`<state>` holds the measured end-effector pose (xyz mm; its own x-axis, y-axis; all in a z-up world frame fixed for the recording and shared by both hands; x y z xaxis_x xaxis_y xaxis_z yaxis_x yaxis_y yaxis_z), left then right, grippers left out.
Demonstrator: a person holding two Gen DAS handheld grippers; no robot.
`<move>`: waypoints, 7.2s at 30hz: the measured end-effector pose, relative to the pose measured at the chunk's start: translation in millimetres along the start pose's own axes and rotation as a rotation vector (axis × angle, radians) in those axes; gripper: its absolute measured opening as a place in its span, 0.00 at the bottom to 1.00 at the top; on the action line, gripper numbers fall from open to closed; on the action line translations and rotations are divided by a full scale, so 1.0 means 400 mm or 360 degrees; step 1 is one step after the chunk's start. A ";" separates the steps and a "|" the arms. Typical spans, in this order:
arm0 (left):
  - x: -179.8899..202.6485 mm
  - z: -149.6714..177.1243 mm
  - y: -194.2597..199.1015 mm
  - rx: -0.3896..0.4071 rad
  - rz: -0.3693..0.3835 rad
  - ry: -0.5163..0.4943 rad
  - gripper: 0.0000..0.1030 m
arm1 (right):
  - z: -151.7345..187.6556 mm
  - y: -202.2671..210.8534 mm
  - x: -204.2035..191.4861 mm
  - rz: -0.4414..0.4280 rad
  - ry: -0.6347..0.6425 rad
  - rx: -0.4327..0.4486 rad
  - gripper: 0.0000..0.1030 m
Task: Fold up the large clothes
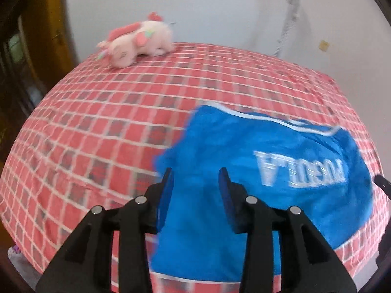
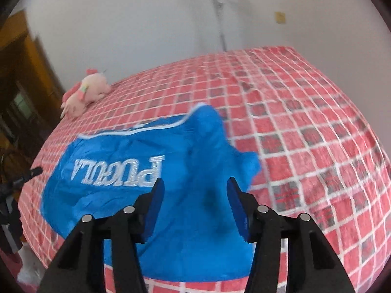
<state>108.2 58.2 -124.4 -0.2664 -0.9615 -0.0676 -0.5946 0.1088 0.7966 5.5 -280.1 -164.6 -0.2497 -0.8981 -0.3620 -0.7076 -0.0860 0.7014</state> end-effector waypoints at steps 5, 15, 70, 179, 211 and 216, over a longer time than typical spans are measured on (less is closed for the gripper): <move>0.084 0.044 -0.065 -0.0023 0.0040 -0.0065 0.37 | 0.042 -0.056 -0.019 0.0027 0.0077 -0.0031 0.40; 0.095 0.097 -0.146 -0.0078 0.0014 -0.0105 0.39 | 0.108 -0.141 0.037 0.0047 0.0053 -0.0064 0.34; -0.084 0.145 -0.187 -0.0379 0.0406 0.0304 0.25 | 0.100 -0.167 0.035 0.0296 -0.0091 -0.0473 0.37; 0.230 -0.065 -0.048 -0.0245 0.0335 0.0042 0.44 | -0.143 -0.019 -0.248 -0.0324 0.0186 -0.0515 0.12; 0.570 -0.020 -0.069 -0.0253 0.0429 -0.0357 0.47 | -0.105 -0.020 0.232 0.0044 -0.0180 -0.0407 0.36; 0.596 -0.008 0.012 -0.0192 0.0448 -0.0371 0.47 | -0.104 0.108 0.053 -0.0178 0.0110 -0.0340 0.25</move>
<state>44.4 -171.3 -134.8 -0.5801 -0.8136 0.0399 -0.3841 0.3163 0.8674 -2.6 -320.8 -116.4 -0.1270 -0.9046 -0.4069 -0.5706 -0.2690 0.7759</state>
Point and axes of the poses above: each gripper's, at about its wrist camera, not at the fingertips, and y roughly against the way its jaws point, x to its right, z to its underside, the point moved 7 cm from there along -y, roughly the way its jaws point, and after that the axes turned 10 degrees about -y, right-handed, at the moved point
